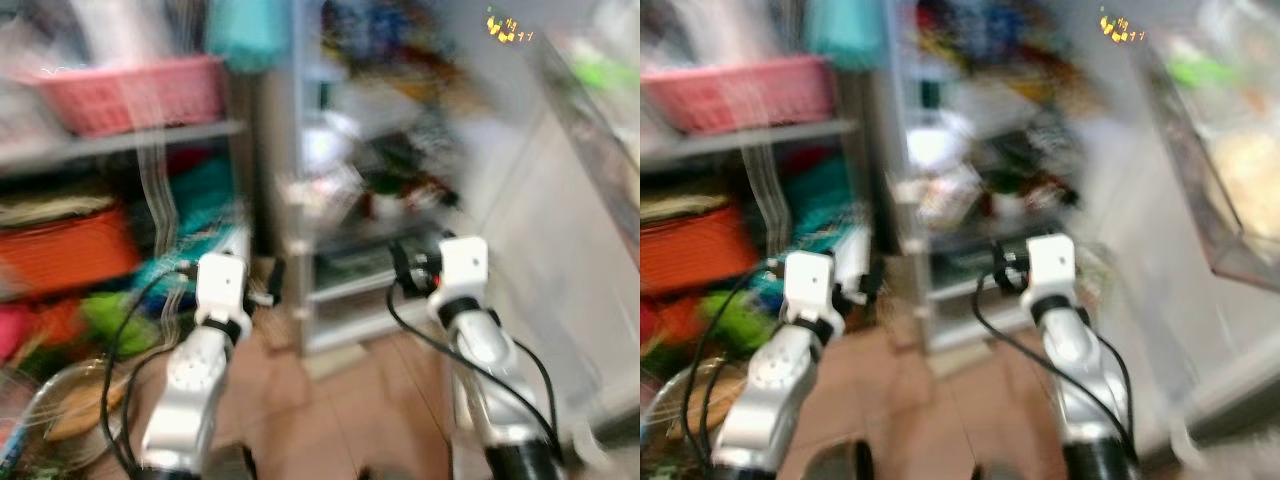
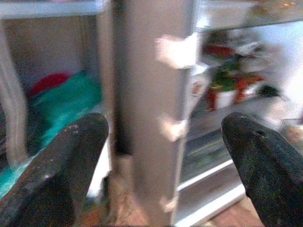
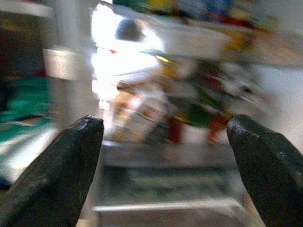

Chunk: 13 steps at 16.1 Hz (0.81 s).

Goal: Restocking fridge

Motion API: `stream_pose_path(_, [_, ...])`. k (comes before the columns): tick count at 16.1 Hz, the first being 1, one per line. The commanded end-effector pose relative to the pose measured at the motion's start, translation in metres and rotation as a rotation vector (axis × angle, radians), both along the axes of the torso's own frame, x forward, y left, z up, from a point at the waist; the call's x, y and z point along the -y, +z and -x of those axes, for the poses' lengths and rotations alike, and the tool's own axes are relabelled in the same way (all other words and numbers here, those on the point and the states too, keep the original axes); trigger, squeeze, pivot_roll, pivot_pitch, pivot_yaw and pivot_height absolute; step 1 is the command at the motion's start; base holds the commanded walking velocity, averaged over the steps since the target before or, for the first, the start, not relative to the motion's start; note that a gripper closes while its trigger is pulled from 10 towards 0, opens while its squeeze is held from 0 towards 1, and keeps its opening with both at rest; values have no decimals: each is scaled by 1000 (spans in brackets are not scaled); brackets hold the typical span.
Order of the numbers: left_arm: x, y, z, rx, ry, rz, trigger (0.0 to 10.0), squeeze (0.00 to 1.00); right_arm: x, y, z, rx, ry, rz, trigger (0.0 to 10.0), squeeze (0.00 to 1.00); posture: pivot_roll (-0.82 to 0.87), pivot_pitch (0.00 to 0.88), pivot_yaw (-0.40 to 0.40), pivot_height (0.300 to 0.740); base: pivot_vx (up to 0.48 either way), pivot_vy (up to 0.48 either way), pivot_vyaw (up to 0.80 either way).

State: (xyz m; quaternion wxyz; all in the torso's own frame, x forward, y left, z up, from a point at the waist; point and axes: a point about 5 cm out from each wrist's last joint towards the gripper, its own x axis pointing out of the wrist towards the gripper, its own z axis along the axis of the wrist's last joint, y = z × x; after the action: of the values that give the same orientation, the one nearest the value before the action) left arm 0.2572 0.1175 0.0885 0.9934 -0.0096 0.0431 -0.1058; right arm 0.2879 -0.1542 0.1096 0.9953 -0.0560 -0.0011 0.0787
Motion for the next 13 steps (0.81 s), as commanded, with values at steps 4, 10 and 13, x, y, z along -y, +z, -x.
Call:
stream_pose_path(4, [-1, -3, -1, -16, -9, -12, 10000, 0, -1, -2, 0, -5, 0, -6, 10000, 0, 11, 0, 23, 740, -137, 0, 0])
stream_pose_path(10, [-8, 16, -7, 46, 45, -23, 10000, 0, 0, 3, -5, 9, 3, -8, 10000, 0, 23, 34, 17, 740, 0, 0, -133])
stream_pose_path(13, [-10, 12, -4, 37, 50, -28, 10000, 0, 0, 1, -2, 2, 9, -12, 10000, 0, 23, 38, 12, 740, 0, 0, -800])
